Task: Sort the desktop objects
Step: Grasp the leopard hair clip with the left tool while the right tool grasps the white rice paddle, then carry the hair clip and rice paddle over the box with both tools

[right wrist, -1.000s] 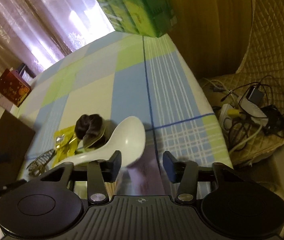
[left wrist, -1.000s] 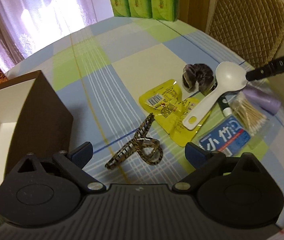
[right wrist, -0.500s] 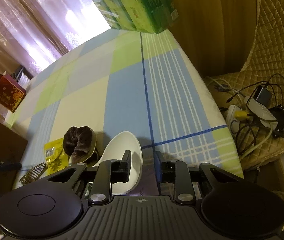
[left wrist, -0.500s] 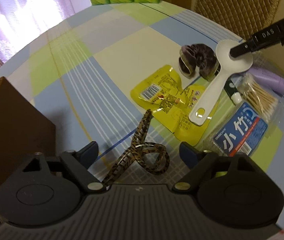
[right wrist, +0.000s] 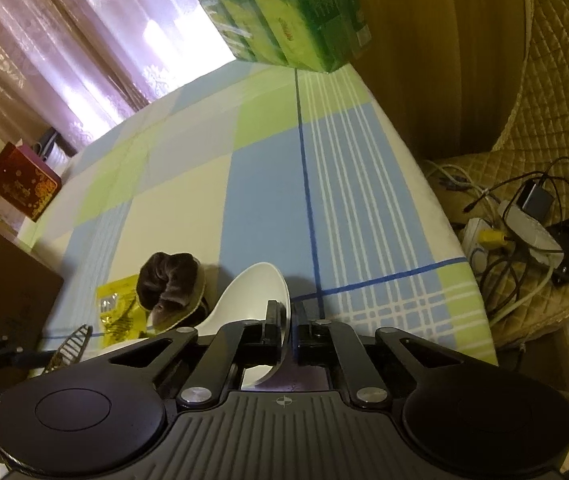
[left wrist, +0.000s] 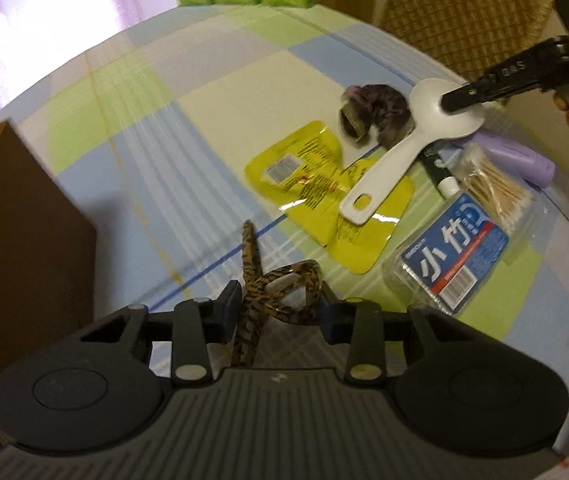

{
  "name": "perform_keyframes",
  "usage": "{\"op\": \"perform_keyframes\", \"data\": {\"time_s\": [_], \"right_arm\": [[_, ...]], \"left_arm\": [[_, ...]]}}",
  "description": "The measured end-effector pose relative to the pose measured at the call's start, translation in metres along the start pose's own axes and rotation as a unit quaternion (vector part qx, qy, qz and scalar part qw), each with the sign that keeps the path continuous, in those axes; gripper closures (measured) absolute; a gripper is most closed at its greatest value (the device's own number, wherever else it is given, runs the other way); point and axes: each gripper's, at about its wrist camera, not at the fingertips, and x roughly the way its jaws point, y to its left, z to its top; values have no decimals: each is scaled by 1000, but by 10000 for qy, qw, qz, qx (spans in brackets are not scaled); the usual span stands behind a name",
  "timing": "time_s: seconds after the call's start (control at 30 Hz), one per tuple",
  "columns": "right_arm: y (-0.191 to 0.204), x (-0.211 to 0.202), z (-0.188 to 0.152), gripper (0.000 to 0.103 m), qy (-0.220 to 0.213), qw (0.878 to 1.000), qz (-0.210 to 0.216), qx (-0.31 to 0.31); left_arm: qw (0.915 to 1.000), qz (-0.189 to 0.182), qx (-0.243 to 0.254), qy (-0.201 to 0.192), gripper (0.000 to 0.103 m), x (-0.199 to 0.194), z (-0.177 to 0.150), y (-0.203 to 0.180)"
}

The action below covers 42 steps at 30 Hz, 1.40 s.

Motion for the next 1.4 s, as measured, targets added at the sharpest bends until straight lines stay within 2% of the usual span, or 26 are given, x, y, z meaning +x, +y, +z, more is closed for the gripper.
{"op": "perform_keyframes", "data": {"time_s": [0.3,0.53,0.8,1.13,1.4], "right_arm": [[10,-29,-4,103,-180,9998,74,82],[19,-53,-18,103,-217,9993,190,223],[42,-78,-28,103,-220,9980,510,291],[101,-95,-40,103,62,9942,1055,-172],[159,-96,-57,103,185,9887,1388,-531]], "left_arm": [[9994,125,-317,-67,69,-22,-13,-6],[9980,163,-533,-292,69,-59,-24,-11],[9950,247,-683,-683,69,-111,-33,-16],[9894,519,-804,-1096,69,-178,-51,-7],[9840,749,-1078,-1208,69,-217,-89,11]]}}
